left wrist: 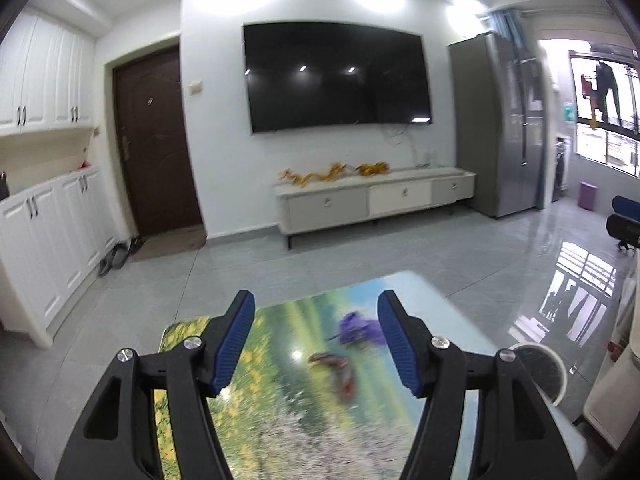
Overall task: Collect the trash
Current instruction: 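Move both open tools back over the coffee table trash, then grasp the red-and-clear wrapper with left tool while right tool grasps purple bag, then lift both items and carry them over the trash bin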
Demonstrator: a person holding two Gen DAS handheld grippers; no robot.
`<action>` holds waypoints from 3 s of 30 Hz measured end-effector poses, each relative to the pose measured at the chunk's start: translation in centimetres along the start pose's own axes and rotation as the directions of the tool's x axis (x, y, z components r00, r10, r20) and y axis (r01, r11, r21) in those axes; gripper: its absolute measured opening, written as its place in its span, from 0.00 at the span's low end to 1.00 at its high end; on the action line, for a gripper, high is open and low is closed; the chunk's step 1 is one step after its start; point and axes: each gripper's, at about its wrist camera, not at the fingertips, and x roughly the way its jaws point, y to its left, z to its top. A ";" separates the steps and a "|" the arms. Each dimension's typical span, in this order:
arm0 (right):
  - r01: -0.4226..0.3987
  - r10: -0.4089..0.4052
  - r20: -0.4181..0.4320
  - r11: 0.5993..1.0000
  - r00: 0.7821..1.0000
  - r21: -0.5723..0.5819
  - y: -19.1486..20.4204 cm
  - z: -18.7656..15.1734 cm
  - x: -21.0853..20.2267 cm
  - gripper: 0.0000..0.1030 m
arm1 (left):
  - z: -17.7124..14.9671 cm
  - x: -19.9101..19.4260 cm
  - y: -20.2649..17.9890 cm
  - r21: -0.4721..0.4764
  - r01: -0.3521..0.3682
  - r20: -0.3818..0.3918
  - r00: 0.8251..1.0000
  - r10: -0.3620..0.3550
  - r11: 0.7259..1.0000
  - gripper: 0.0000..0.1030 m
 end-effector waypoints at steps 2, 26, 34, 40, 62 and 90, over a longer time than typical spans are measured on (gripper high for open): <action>-0.034 0.034 -0.026 0.999 0.999 -0.013 1.0 0.0 2.7 0.77 | -1.1 1.7 0.9 -0.009 0.004 -0.043 0.999 -0.004 1.000 0.60; -0.373 0.365 -0.385 0.926 0.848 0.057 9.4 -7.9 32.4 0.72 | -11.9 20.7 0.9 -0.123 0.120 -0.403 0.901 -0.160 0.985 0.23; -0.459 0.421 -0.406 0.889 0.811 0.005 13.0 -8.1 36.0 0.72 | -12.2 20.6 2.2 -0.177 0.082 -0.400 0.905 -0.148 0.981 0.15; -0.446 0.400 -0.438 0.895 0.805 -0.003 13.7 -8.7 36.9 0.43 | -12.2 19.6 2.3 -0.173 0.066 -0.387 0.913 -0.129 0.983 0.10; -0.390 0.393 -0.250 0.919 0.885 0.064 11.3 -6.4 14.6 0.37 | -8.4 2.8 1.2 -0.108 0.023 -0.176 0.984 -0.042 0.994 0.07; -0.223 0.227 -0.011 0.964 0.974 0.143 0.4 -7.4 -1.0 0.38 | -4.0 -8.3 -9.9 0.126 0.067 -0.018 0.998 -0.065 0.990 0.07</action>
